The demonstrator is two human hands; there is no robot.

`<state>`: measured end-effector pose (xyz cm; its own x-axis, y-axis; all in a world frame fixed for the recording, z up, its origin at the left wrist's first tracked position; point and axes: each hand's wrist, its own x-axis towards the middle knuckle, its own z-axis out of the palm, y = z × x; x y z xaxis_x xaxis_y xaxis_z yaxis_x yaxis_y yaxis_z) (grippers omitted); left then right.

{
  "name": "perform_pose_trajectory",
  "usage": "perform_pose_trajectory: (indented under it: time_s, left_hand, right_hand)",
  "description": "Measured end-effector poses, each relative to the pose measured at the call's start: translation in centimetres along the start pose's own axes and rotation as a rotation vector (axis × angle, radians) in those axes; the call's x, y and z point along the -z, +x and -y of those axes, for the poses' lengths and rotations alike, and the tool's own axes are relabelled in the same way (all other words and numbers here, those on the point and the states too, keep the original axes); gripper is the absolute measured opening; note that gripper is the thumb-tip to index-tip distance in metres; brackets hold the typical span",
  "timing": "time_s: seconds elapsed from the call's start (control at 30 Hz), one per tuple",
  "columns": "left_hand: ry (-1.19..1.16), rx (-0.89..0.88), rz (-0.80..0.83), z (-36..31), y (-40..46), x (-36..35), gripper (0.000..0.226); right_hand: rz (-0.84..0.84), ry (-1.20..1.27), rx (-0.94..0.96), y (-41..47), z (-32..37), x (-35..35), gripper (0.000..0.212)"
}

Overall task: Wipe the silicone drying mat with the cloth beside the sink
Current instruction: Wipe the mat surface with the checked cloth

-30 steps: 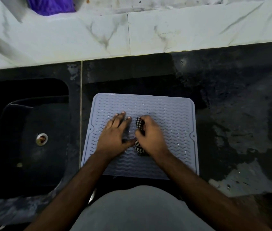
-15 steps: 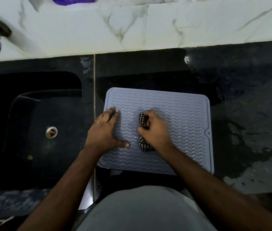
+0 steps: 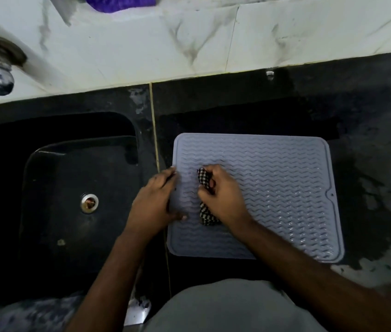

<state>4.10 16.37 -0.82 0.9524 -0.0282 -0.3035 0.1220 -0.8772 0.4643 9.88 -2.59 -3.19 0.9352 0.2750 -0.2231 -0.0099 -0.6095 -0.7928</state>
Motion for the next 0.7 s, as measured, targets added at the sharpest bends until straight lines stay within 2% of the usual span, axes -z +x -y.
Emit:
perform_pose_trajectory:
  time_s: [0.1,0.23,0.3,0.5,0.6,0.7]
  left_hand:
    - [0.135,0.037,-0.062,-0.3,-0.2,-0.2,0.114]
    - [0.058,0.007,-0.095,0.5,0.2,-0.6,0.097]
    - [0.004,-0.014,-0.078,1.2,-0.2,-0.8,0.095]
    - [-0.229,-0.003,0.004,2.5,-1.5,1.0,0.13]
    - [-0.21,-0.006,0.016,3.0,-1.3,2.2,0.134]
    - [-0.177,-0.055,-0.008,2.1,-0.7,2.9,0.132]
  right_hand:
    - [-0.084,0.001,-0.01,-0.1,1.1,-1.2,0.05]
    - [-0.053,0.007,0.049,0.1,3.2,-3.7,0.047]
    - [-0.05,0.0,0.089,0.2,4.0,-4.5,0.044]
    - [0.055,0.149,0.072,1.2,5.4,-5.6,0.034]
    - [0.112,0.311,0.013,1.9,5.9,-4.7,0.029]
    - [0.084,0.441,-0.002,2.2,5.5,-3.1,0.027]
